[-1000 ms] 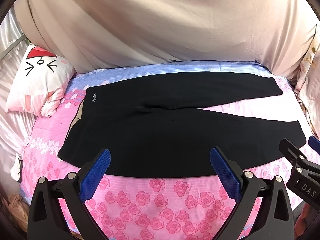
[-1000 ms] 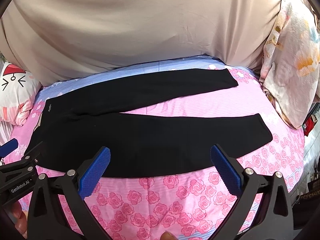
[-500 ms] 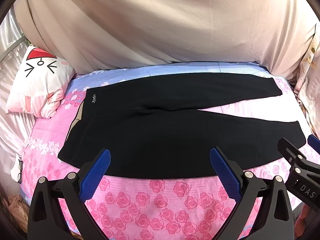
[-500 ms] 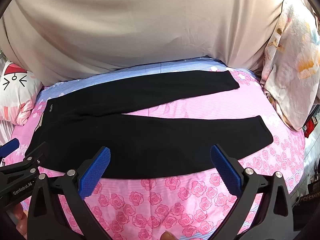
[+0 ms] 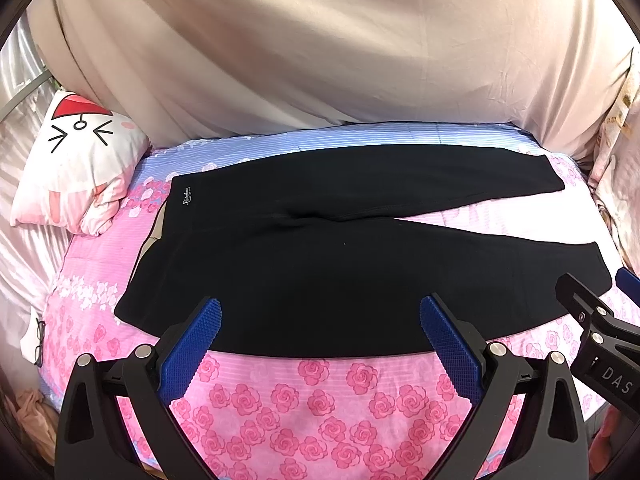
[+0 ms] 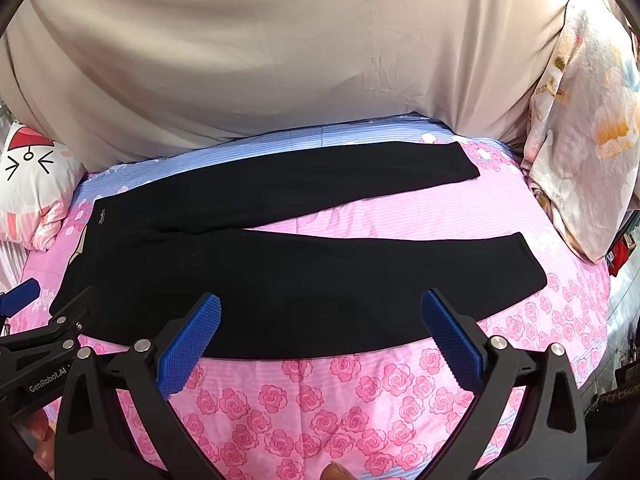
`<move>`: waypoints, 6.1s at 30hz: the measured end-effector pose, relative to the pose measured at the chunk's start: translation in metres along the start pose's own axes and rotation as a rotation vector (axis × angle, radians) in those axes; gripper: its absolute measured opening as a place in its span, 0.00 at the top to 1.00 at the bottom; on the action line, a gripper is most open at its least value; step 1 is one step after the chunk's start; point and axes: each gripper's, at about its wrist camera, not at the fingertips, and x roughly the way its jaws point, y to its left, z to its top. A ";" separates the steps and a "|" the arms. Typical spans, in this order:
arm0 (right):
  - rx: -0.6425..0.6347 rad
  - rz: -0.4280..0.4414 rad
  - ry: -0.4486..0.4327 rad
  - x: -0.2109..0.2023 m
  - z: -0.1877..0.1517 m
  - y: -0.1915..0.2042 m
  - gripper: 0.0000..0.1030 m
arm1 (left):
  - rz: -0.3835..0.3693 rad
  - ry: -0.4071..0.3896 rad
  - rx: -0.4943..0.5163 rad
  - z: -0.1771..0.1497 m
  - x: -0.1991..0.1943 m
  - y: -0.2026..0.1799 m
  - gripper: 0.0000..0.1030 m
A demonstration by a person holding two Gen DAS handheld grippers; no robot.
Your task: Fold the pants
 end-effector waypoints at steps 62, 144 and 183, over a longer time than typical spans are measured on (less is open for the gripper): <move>0.085 -0.143 0.147 0.334 0.199 -0.306 0.04 | 0.381 0.051 -0.240 0.152 0.262 0.251 0.05; 0.241 0.037 0.172 0.059 -0.040 -0.357 0.44 | 0.271 0.162 -0.252 -0.084 0.062 0.336 0.58; 0.077 0.227 0.379 0.125 0.012 -0.341 0.92 | 0.122 0.225 0.072 -0.035 0.136 0.002 0.36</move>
